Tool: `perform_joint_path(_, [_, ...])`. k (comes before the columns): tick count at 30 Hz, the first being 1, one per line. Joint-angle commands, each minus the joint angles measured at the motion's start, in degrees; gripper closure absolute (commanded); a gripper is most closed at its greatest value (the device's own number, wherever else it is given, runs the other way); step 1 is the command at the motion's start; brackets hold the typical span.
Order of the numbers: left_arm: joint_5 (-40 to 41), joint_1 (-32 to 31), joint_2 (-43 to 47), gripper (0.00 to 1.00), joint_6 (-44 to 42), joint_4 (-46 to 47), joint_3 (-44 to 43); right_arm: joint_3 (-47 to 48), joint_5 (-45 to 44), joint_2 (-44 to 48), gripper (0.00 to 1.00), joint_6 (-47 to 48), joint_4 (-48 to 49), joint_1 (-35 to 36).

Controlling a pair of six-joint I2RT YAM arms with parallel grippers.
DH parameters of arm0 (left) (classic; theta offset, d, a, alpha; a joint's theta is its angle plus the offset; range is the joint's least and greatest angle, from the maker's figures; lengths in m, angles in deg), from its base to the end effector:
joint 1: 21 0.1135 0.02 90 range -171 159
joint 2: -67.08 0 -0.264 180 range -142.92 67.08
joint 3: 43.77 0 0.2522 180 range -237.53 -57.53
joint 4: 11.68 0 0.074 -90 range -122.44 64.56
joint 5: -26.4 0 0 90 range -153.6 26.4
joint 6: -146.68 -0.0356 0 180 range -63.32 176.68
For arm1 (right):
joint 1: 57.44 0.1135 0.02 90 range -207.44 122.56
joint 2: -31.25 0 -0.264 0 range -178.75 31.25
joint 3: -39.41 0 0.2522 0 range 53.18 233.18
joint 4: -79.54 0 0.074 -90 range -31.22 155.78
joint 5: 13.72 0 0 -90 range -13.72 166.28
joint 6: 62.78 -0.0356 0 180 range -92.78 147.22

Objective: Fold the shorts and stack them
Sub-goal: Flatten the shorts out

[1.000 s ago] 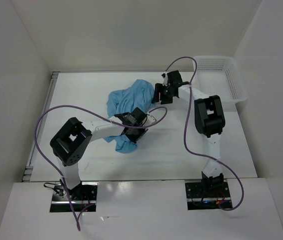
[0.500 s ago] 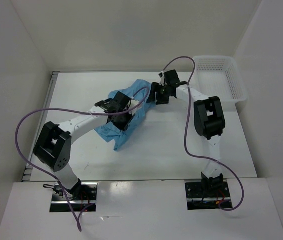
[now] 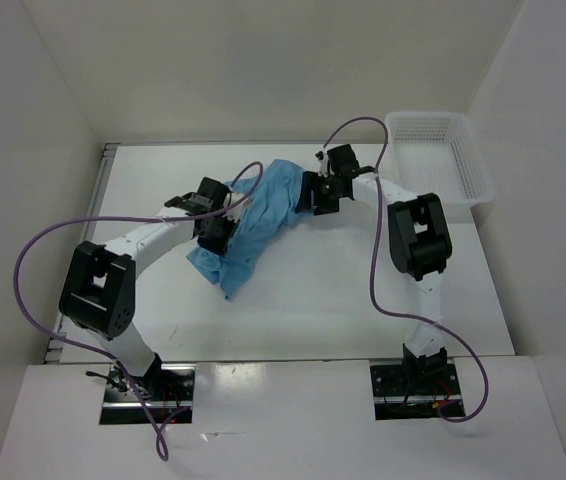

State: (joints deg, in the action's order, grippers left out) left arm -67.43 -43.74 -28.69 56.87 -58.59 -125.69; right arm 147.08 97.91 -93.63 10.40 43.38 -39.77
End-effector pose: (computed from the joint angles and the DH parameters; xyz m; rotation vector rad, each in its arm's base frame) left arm 0.3172 -0.1355 0.2202 0.5399 2.5901 -0.2239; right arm 0.4493 0.1569 0.1695 -0.1801 2.5482 0.7153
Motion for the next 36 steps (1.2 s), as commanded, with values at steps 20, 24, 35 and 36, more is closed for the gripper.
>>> perform_joint_path(20, [4.8,11.05,-0.91,1.0,-0.19,1.77,7.96,-1.36,-2.82,0.16,0.29,14.62,0.51,1.83])
perform_joint_path(24, [4.8,11.05,-1.44,1.0,-0.19,1.77,6.81,-1.88,-3.51,0.16,0.29,16.56,0.51,3.94])
perform_joint_path(35, [4.8,11.05,-1.97,1.0,-0.19,1.77,5.67,-0.66,-5.28,-3.09,0.64,14.54,1.21,6.15])
perform_joint_path(36, [4.8,11.05,-1.45,1.0,-0.19,1.77,5.67,-1.18,-5.28,-3.09,0.82,14.53,1.21,6.15])
